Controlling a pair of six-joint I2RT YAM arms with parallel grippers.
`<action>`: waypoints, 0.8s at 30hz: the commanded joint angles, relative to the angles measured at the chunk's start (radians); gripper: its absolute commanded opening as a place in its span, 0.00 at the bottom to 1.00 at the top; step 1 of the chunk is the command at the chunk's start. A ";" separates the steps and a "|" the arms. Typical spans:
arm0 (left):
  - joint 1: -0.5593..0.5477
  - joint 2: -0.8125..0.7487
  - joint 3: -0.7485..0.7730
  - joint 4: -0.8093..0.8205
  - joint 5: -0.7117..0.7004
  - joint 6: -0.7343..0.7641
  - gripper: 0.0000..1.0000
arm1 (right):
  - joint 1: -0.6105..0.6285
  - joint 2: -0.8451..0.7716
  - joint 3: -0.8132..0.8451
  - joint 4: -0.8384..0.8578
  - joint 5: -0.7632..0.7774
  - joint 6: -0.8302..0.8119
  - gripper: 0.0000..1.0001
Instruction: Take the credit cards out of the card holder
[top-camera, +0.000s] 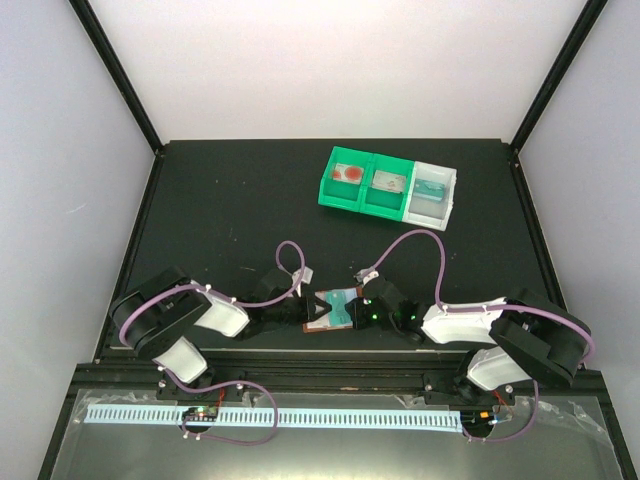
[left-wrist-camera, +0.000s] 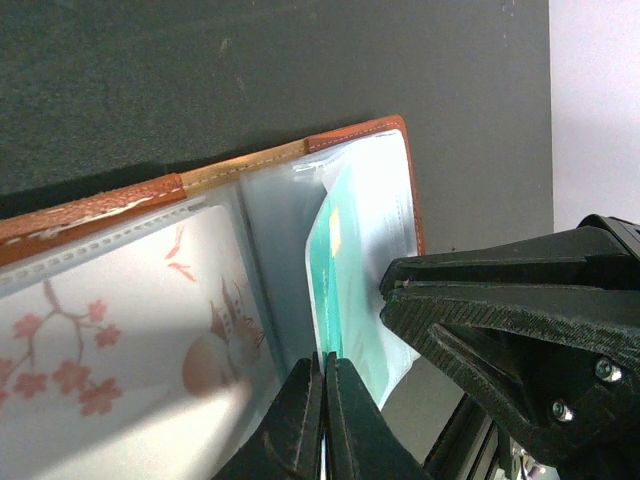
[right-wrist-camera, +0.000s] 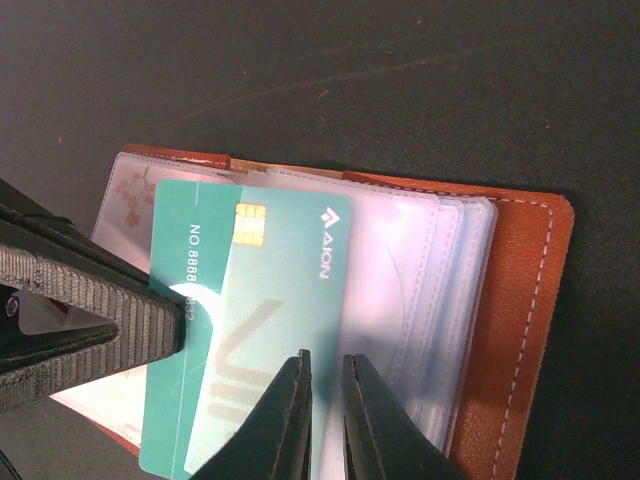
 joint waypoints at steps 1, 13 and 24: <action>0.007 -0.022 -0.029 -0.063 -0.049 0.016 0.02 | -0.004 -0.005 -0.016 -0.034 0.018 0.002 0.13; 0.020 -0.139 -0.101 -0.086 -0.107 -0.004 0.02 | -0.004 -0.021 -0.012 -0.045 0.017 0.001 0.13; 0.024 -0.412 -0.162 -0.187 -0.216 -0.022 0.02 | -0.004 -0.182 -0.022 -0.038 -0.036 0.005 0.18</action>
